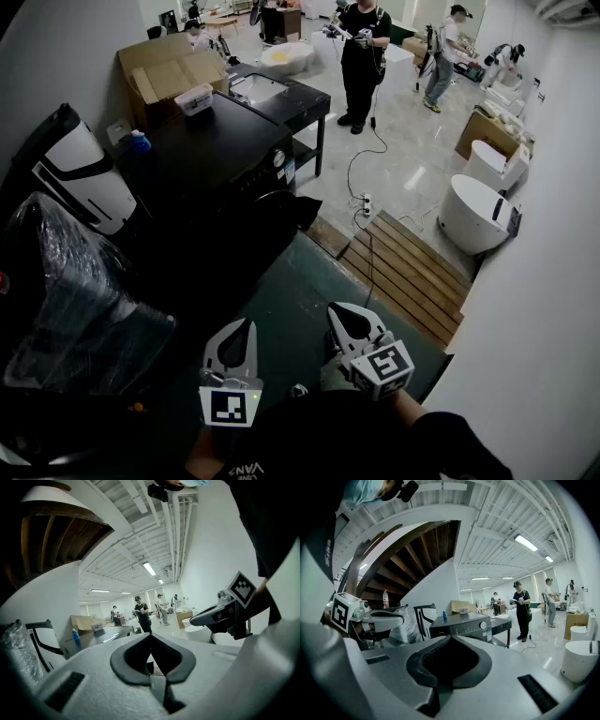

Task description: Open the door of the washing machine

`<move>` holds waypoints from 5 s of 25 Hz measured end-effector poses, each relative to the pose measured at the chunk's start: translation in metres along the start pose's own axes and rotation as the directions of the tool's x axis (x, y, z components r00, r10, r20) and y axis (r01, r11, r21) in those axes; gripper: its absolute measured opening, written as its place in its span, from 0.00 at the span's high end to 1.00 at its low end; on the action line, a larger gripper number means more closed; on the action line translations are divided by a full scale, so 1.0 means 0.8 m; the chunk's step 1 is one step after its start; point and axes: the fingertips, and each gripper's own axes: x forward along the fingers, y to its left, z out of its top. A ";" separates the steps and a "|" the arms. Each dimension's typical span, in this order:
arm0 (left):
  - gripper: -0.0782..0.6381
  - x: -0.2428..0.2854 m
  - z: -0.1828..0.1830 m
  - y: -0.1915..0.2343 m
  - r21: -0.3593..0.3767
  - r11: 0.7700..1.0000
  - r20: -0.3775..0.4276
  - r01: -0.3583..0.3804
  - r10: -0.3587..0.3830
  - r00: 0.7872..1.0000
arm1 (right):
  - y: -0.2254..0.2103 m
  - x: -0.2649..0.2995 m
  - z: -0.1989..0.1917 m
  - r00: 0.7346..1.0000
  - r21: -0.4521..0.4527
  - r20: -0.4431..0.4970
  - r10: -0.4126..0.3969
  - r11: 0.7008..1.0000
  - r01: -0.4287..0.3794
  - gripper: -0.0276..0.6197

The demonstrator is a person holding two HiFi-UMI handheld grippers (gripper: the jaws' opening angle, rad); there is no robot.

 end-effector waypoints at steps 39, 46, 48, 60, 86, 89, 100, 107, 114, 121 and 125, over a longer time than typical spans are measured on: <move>0.66 0.291 -0.061 0.068 -0.091 0.954 -0.338 -0.287 0.241 0.910 | -0.212 0.269 0.024 0.874 -0.175 -0.253 0.415 0.869 -0.463 0.61; 0.66 0.310 -0.071 0.115 -0.103 0.967 -0.333 -0.232 0.187 0.924 | -0.188 0.318 0.022 0.880 -0.166 -0.272 0.389 0.882 -0.441 0.61; 0.66 0.313 -0.075 0.131 -0.096 0.972 -0.328 -0.215 0.173 0.929 | -0.182 0.331 0.021 0.884 -0.162 -0.273 0.378 0.888 -0.430 0.61; 0.66 0.335 -0.145 0.186 -0.073 0.986 -0.365 -0.150 0.113 0.924 | -0.184 0.396 -0.007 0.893 -0.234 -0.327 0.309 0.889 -0.394 0.60; 0.66 0.527 -0.302 0.218 0.132 0.947 -0.605 -0.292 0.310 0.733 | -0.362 0.609 -0.183 0.679 -0.310 -0.581 0.449 0.649 -0.695 0.60; 0.65 0.543 -0.311 0.215 0.156 0.952 -0.627 -0.262 0.300 0.719 | -0.364 0.630 -0.200 0.656 -0.369 -0.591 0.470 0.566 -0.737 0.60; 0.55 0.568 -0.351 0.214 0.184 0.974 -0.749 -0.134 0.227 0.623 | -0.353 0.671 -0.248 0.550 -0.439 -0.661 0.511 0.332 -0.835 0.60; 0.54 0.573 -0.361 0.218 0.246 0.964 -0.747 -0.104 0.257 0.613 | -0.348 0.679 -0.274 0.540 -0.466 -0.685 0.489 0.275 -0.841 0.64; 0.63 0.568 -0.359 0.222 0.316 0.946 -0.741 -0.068 0.291 0.605 | -0.347 0.684 -0.271 0.577 -0.471 -0.685 0.445 0.333 -0.817 0.72; 0.65 0.569 -0.356 0.220 0.301 0.949 -0.740 -0.088 0.291 0.606 | -0.350 0.683 -0.271 0.614 -0.480 -0.680 0.402 0.390 -0.786 0.73; 0.66 0.566 -0.355 0.217 0.288 0.952 -0.734 -0.101 0.287 0.616 | -0.349 0.679 -0.273 0.616 -0.478 -0.691 0.377 0.401 -0.782 0.73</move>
